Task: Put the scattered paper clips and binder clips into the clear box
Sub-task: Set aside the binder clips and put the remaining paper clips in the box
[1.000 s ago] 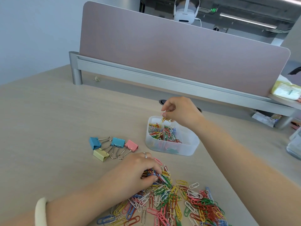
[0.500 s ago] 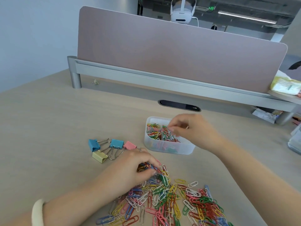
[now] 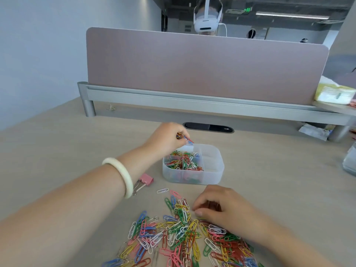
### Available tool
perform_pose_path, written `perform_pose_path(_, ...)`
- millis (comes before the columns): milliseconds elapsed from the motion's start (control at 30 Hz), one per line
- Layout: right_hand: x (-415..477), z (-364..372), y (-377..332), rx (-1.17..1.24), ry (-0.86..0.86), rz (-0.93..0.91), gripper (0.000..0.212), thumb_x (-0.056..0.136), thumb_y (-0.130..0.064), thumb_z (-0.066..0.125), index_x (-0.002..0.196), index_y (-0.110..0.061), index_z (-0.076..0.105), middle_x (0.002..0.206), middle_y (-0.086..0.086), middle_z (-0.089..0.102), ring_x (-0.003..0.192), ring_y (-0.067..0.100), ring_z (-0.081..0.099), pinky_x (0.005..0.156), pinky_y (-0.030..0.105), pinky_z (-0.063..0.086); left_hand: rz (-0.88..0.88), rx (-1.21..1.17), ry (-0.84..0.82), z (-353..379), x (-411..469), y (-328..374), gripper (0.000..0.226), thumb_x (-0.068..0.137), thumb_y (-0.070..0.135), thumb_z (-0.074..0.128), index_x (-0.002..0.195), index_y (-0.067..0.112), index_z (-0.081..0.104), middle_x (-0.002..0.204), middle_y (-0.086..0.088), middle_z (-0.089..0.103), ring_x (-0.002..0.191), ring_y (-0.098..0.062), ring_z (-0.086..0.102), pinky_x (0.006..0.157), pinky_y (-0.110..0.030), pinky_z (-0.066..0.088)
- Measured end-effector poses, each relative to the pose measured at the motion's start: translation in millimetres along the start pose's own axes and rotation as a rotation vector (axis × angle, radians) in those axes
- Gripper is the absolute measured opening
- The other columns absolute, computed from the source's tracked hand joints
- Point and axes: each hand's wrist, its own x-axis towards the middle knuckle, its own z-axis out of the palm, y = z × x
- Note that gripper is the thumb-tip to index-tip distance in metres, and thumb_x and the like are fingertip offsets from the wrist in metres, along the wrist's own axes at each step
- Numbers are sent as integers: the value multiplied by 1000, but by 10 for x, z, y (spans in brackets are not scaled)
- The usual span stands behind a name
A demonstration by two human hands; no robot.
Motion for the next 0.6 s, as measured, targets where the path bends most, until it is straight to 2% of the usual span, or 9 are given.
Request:
perform_pose_path(67, -9, 1, 23, 19, 8, -6, 8, 81, -28, 65, 88, -28, 69, 90, -7, 62, 85, 3, 55, 76, 15, 44, 38, 119, -82, 123, 120, -23, 13, 80, 13, 62, 88, 15, 71, 91, -6, 66, 76, -18, 53, 59, -24, 30)
perform_pose_path(200, -12, 8, 53, 30, 1, -5, 7, 81, -27, 65, 88, -27, 68, 91, -7, 60, 84, 4, 54, 72, 11, 42, 49, 210, -177, 249, 239, -67, 19, 77, 16, 67, 96, 14, 67, 106, -7, 65, 95, -21, 57, 74, -24, 38)
perform_pose_path(300, -12, 23, 55, 34, 2, -3, 7, 81, -27, 65, 88, -27, 67, 91, -8, 60, 83, 4, 54, 71, 11, 41, 38, 135, -158, 272, 252, -46, 25, 76, 14, 69, 101, 12, 64, 104, -8, 65, 86, -19, 59, 66, -18, 38)
perform_pose_path(367, -16, 27, 60, 36, 3, 0, 7, 81, -27, 65, 88, -27, 67, 91, -8, 60, 84, 5, 54, 72, 12, 42, 42, 86, -165, 274, 234, -39, 23, 76, 10, 69, 98, 11, 65, 100, -9, 67, 77, -14, 59, 55, -5, 37)
perform_pose_path(433, -19, 29, 64, 34, -2, 1, 8, 81, -28, 65, 88, -28, 67, 92, -8, 60, 84, 5, 55, 73, 13, 43, 58, 75, -160, 248, 195, -33, 19, 77, 8, 67, 95, 10, 67, 99, -8, 68, 76, -11, 58, 56, 1, 36)
perform_pose_path(533, -42, 32, 63, 39, -5, 5, 8, 82, -27, 64, 89, -28, 67, 93, -10, 60, 85, 3, 55, 75, 12, 43, 81, 70, -95, 105, 51, 10, 12, 81, 12, 64, 93, 11, 68, 96, -5, 69, 78, -9, 59, 63, -9, 42)
perform_pose_path(600, -60, 29, 65, 55, 41, -3, 10, 84, -23, 62, 91, -28, 68, 93, -13, 62, 89, 1, 56, 79, 12, 43, 89, 46, -33, -30, -151, 9, 10, 81, 13, 65, 90, 12, 69, 89, -3, 67, 75, -10, 58, 64, -8, 41)
